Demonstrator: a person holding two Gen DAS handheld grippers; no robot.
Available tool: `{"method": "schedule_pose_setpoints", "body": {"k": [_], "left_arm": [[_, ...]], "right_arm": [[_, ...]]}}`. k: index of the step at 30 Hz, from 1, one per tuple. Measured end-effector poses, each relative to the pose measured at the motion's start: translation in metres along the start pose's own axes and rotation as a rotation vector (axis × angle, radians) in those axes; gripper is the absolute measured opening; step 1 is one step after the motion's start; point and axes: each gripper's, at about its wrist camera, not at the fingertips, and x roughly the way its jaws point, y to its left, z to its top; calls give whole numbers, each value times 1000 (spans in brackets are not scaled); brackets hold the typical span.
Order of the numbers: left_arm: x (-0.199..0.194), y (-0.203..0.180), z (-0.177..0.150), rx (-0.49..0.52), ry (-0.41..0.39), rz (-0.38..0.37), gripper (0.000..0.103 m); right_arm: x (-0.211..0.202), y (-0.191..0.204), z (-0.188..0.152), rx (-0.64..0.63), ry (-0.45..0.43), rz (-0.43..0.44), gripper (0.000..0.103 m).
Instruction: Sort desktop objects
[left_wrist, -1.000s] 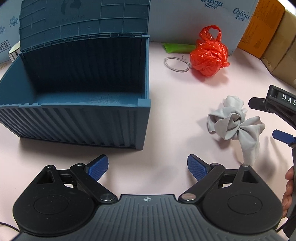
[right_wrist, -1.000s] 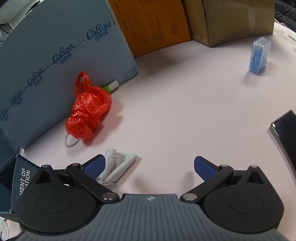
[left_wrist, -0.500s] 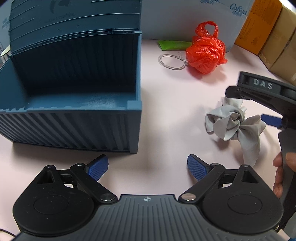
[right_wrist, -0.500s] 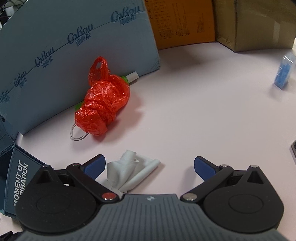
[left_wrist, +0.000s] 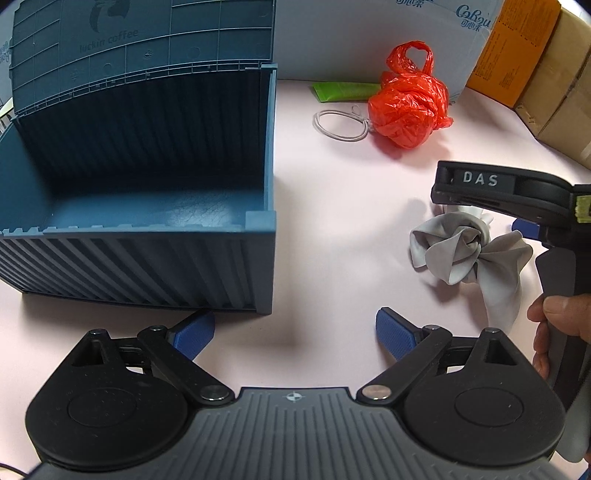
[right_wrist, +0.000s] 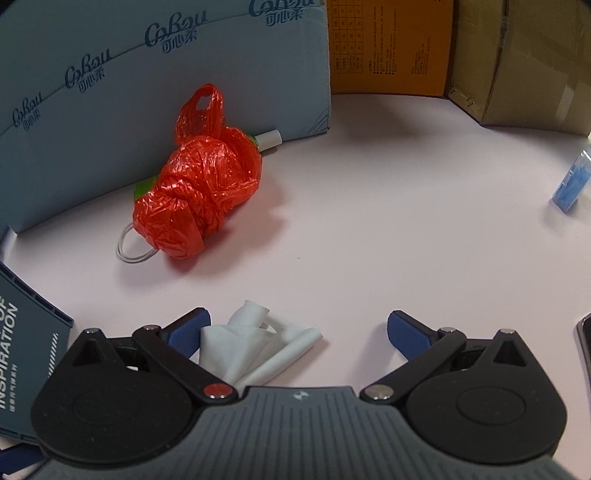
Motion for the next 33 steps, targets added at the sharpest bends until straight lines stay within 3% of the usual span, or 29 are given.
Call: {"method": "schedule_pose_setpoints", "body": {"k": [4,15,33], "left_arm": [[-1,1,0,-5,-4,0,94],[-7,6,-3,-22,-8,-23,94],[-23,1,-11,35,-19,-96,94]], "right_arm": [[3,0,-1,-18,14,-49,103],[-13,-25,-17,83,29,-87,103],[-47,-51,-53,171,45,-171,103]]}}
